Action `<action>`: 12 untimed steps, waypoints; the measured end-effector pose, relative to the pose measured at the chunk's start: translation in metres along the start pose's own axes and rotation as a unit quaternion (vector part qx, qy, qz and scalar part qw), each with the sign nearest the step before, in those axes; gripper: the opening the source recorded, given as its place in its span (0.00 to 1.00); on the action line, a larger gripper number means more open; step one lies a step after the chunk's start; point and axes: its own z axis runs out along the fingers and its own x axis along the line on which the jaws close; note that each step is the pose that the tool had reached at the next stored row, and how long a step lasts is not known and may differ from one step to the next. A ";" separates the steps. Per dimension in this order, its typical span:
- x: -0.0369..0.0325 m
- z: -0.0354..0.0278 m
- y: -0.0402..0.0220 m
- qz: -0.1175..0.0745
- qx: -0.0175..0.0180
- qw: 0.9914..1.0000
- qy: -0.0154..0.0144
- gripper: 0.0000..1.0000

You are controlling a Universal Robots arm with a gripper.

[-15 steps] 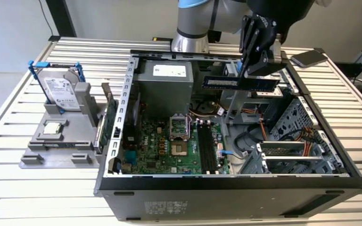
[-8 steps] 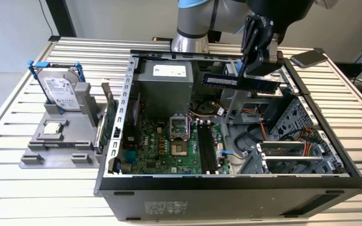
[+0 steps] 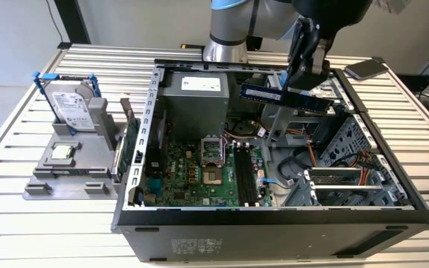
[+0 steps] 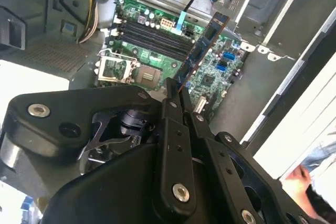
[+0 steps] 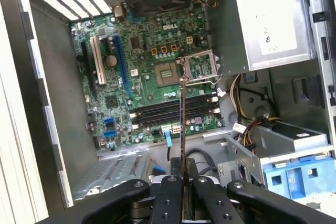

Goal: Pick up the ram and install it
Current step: 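Pick up the ram and move it above insertion slot, then insert the ram into the slot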

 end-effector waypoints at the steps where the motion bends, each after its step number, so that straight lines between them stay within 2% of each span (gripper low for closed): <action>1: 0.0000 0.0000 0.0000 0.007 0.000 1.000 0.000 0.00; 4: 0.0000 0.0000 0.0000 0.027 0.000 1.000 -0.001 0.00; 7: 0.0000 0.0000 0.0000 0.047 0.000 0.999 -0.001 0.00; 12: 0.0000 0.0001 0.0000 0.079 0.001 0.997 -0.002 0.00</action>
